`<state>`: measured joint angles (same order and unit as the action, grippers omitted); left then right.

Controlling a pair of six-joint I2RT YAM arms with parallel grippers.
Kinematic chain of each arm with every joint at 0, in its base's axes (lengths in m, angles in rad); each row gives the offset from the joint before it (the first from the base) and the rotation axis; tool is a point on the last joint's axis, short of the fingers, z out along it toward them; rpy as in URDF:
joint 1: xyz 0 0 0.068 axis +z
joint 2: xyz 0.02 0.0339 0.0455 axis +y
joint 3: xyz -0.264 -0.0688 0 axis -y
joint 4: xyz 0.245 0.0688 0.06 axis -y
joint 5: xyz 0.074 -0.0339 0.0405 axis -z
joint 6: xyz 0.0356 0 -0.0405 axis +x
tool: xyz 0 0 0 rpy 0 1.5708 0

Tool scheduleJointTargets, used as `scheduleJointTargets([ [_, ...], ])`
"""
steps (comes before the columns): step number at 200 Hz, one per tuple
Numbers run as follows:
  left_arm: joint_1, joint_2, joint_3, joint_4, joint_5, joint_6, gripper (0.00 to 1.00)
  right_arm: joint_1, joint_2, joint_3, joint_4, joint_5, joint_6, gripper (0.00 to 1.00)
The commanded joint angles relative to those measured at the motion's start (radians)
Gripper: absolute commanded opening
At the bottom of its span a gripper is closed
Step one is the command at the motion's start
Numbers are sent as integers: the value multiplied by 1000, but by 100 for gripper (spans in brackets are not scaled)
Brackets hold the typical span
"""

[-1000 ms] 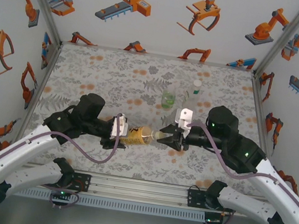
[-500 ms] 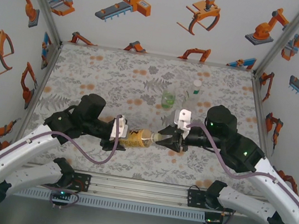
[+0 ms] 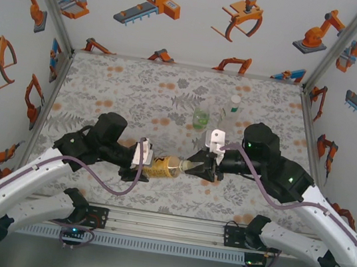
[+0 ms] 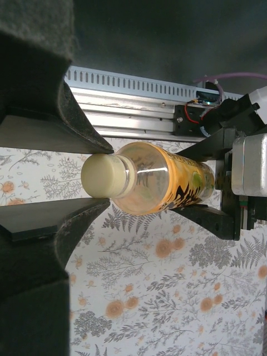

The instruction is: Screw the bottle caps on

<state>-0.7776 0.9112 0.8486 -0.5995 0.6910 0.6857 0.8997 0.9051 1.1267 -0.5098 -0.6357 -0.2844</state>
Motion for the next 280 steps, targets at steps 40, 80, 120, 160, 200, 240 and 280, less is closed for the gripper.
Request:
scheduleJointTargets([
  [40,-5,-36,18,63,-11,-29,0,1,41,26,-17,23,121,0],
  [80,-5,-19,25,57,-14,-37,0,2,64,42,-67,46,148,0],
  [120,-5,11,44,28,-39,-38,0,3,60,50,-87,78,144,0],
  [160,-5,19,47,23,-36,-37,0,5,77,54,-102,54,144,0],
  [200,-5,37,58,6,-27,-36,0,15,98,62,-133,44,150,0],
  [240,-5,7,44,23,-22,-26,0,15,83,15,-57,96,262,0],
  [280,-5,0,40,31,-23,-17,0,15,62,-60,49,126,505,0],
])
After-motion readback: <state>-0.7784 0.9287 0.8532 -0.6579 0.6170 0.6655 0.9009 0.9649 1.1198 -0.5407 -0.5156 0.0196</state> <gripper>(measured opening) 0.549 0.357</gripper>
